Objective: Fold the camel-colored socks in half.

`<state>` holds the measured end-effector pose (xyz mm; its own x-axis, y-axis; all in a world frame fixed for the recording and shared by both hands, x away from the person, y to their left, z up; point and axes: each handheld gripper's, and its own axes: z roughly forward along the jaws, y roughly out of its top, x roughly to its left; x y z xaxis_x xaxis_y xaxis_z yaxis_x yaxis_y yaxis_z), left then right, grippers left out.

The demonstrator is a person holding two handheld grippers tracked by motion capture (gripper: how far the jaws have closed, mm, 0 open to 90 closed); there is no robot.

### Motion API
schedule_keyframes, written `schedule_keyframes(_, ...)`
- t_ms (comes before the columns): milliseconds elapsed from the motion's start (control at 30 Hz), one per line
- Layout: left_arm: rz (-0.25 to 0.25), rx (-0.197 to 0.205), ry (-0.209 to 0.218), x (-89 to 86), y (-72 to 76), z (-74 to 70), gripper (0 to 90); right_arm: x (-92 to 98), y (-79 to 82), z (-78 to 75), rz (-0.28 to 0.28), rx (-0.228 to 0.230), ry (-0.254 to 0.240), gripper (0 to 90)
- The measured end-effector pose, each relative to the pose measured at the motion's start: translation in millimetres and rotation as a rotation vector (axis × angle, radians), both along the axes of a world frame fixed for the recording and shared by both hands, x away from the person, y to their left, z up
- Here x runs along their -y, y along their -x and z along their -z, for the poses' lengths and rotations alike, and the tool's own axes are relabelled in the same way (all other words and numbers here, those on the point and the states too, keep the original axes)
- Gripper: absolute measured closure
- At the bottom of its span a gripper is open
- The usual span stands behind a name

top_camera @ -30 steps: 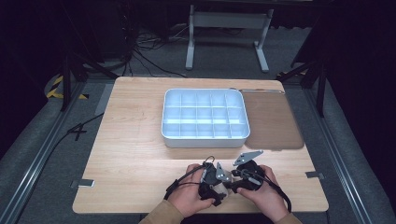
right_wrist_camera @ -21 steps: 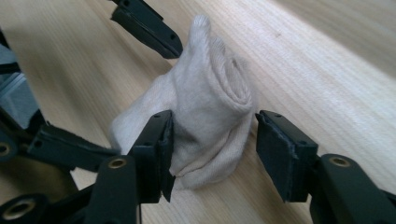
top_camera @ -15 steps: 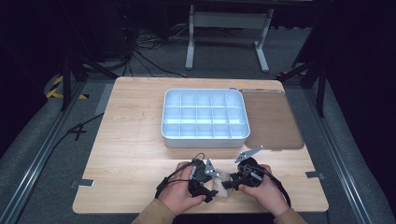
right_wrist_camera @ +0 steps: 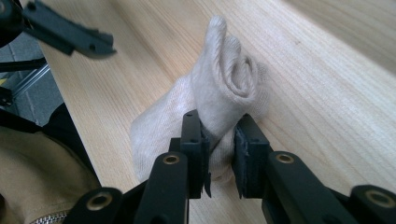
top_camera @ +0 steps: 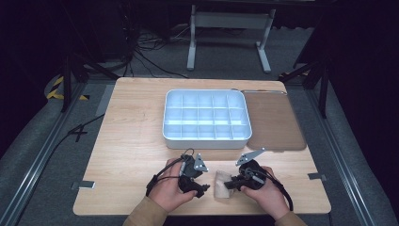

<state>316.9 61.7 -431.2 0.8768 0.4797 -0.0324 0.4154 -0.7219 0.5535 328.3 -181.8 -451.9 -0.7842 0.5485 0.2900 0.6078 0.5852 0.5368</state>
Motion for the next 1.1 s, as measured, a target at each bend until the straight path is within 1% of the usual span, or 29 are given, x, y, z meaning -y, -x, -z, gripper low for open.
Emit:
schedule_keyframes(33, -0.016, -0.002, 0.006, -3.0, -0.4, -2.1, 29.1, -0.6, 0.9, -3.2, -0.002, 0.008, 0.002, 76.5)
schedule_keyframes(67, -0.017, 0.005, 0.018, -4.6, -1.4, -3.3, 29.1, -0.6, 0.9, -3.2, -0.002, 0.008, 0.002, 76.5)
schedule_keyframes(100, -0.023, 0.001, 0.020, -5.7, -1.3, -4.7, 29.4, -0.5, 1.4, -6.5, -0.008, 0.020, -0.004, 76.6)
schedule_keyframes(133, -0.029, -0.001, 0.026, -6.0, -0.7, -5.2, 29.4, -0.5, 1.4, -6.5, -0.008, 0.020, -0.004, 76.6)
schedule_keyframes(200, -0.026, 0.000, 0.024, -7.6, -0.9, -5.9, 29.4, 1.0, 1.6, -10.5, -0.002, 0.028, -0.015, 76.6)
schedule_keyframes(233, -0.030, 0.002, 0.029, -8.1, -0.9, -5.7, 29.4, 2.7, 1.9, -14.7, 0.004, 0.033, -0.025, 76.6)
schedule_keyframes(300, -0.041, -0.008, 0.029, -9.6, -1.2, -6.7, 29.4, 4.7, 2.4, -20.6, 0.009, 0.046, -0.040, 76.6)
schedule_keyframes(333, -0.040, -0.003, 0.030, -10.7, -2.0, -7.2, 29.4, 5.6, 2.7, -23.8, 0.009, 0.051, -0.046, 76.6)
schedule_keyframes(567, -0.057, 0.002, 0.041, -17.1, -2.6, -11.9, 29.9, 8.7, 3.6, -40.6, 0.017, 0.094, -0.066, 76.6)
schedule_keyframes(600, -0.067, -0.001, 0.048, -18.9, -2.5, -12.5, 29.9, 9.2, 3.0, -43.1, 0.016, 0.099, -0.073, 76.6)
schedule_keyframes(633, -0.066, 0.004, 0.045, -20.9, -3.4, -13.6, 30.1, 9.7, 2.0, -46.8, 0.016, 0.102, -0.075, 76.6)
schedule_keyframes(667, -0.075, 0.001, 0.049, -22.1, -3.4, -14.1, 30.1, 10.1, 0.7, -50.6, 0.016, 0.106, -0.080, 76.6)
schedule_keyframes(733, -0.082, 0.002, 0.056, -25.1, -4.4, -15.6, 30.1, 10.7, -1.8, -57.7, 0.019, 0.121, -0.081, 76.6)
schedule_keyframes(767, -0.080, 0.004, 0.051, -26.2, -5.0, -16.7, 30.1, 10.9, -2.8, -60.9, 0.021, 0.126, -0.081, 76.6)
schedule_keyframes(867, -0.094, 0.003, 0.065, -28.4, -4.8, -17.8, 30.1, 11.0, -5.6, -69.1, 0.025, 0.138, -0.083, 76.6)
schedule_keyframes(933, -0.090, 0.009, 0.063, -29.7, -5.6, -18.8, 30.1, 11.1, -7.6, -73.7, 0.028, 0.147, -0.080, 76.6)
schedule_keyframes(1067, -0.099, -0.004, 0.066, -30.5, -5.5, -19.3, 30.1, 11.4, -10.6, -79.9, 0.032, 0.156, -0.075, 76.6)
schedule_keyframes(1100, -0.096, -0.016, 0.065, -30.7, -5.8, -19.2, 29.9, 11.6, -11.5, -81.9, 0.033, 0.164, -0.075, 76.6)
